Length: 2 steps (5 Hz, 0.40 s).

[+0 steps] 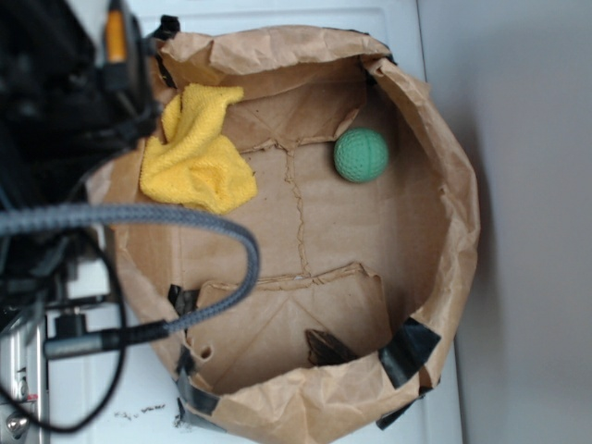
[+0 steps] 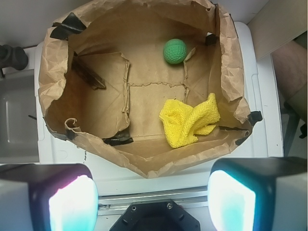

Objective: Grab the yellow cloth.

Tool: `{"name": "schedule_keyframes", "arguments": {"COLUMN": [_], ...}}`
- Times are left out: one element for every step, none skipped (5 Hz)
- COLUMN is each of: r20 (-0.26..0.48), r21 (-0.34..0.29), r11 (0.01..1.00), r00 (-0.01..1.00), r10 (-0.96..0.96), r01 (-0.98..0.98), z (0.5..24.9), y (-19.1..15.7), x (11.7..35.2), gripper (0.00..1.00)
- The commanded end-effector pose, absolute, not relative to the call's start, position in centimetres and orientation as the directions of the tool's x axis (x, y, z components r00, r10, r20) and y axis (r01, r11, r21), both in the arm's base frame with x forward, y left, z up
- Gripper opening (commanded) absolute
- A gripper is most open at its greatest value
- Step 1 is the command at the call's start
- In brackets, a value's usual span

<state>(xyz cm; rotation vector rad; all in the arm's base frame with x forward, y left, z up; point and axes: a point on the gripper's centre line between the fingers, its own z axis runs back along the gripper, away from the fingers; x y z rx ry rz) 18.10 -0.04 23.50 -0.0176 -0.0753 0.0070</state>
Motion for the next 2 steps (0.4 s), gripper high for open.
{"name": "schedule_keyframes", "arguments": {"r20": [0.163, 0.164], "r21": [-0.004, 0.037], "r11": [1.0, 0.999], "r00": [0.987, 0.986], "r10": [-0.006, -0.015], "r01": [0.007, 0.009], "z": [22.3, 20.1], "y": [0.9, 1.5], "x": [21.0, 22.2], "gripper": [1.0, 1.0]}}
